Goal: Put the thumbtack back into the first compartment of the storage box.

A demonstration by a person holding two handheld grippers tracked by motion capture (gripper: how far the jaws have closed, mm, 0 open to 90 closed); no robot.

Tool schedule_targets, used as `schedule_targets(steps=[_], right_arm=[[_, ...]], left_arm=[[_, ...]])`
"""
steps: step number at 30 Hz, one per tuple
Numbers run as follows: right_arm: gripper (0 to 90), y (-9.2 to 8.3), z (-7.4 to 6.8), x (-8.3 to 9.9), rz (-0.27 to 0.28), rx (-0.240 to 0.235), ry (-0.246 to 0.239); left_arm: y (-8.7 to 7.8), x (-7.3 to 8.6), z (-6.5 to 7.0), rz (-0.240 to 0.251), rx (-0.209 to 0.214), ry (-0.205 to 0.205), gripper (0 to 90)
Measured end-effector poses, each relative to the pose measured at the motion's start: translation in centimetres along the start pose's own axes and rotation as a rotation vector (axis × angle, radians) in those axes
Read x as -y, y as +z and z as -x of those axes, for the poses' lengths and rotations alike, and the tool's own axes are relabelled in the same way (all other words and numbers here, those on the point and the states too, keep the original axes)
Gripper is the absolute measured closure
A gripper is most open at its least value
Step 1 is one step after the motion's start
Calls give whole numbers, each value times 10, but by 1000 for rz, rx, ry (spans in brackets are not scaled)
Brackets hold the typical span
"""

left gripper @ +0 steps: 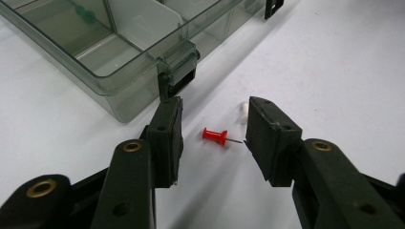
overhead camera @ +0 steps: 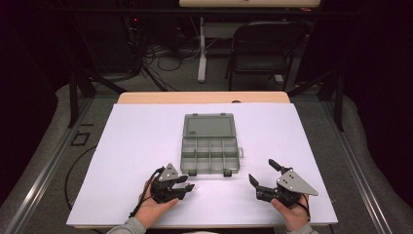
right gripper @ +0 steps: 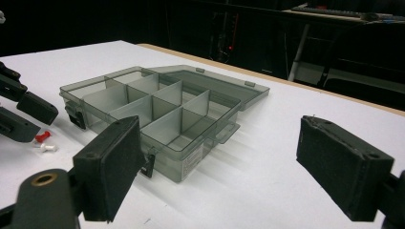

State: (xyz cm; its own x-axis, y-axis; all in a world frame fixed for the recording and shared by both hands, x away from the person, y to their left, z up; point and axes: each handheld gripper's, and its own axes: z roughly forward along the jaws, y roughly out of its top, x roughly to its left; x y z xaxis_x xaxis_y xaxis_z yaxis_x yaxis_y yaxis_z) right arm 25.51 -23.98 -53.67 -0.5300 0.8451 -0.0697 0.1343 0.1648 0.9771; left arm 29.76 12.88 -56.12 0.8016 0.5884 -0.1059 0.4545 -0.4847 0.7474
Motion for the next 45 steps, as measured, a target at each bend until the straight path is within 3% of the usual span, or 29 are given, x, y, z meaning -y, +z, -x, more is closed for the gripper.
schedule_targets(steps=[10,24,33,45], right_arm=[[153,0,0,0,0,-3,0],[153,0,0,0,0,-4,-4],[153,1,0,0,3,-4,-5],[153,0,0,0,-1,-4,-5]], left_arm=[[2,-1,-1,-12,29,19,585],[5,-1,0,-37,19,42,659],[5,-1,0,-44,20,38,687],[2,-3,-2,-30,31,2,687]])
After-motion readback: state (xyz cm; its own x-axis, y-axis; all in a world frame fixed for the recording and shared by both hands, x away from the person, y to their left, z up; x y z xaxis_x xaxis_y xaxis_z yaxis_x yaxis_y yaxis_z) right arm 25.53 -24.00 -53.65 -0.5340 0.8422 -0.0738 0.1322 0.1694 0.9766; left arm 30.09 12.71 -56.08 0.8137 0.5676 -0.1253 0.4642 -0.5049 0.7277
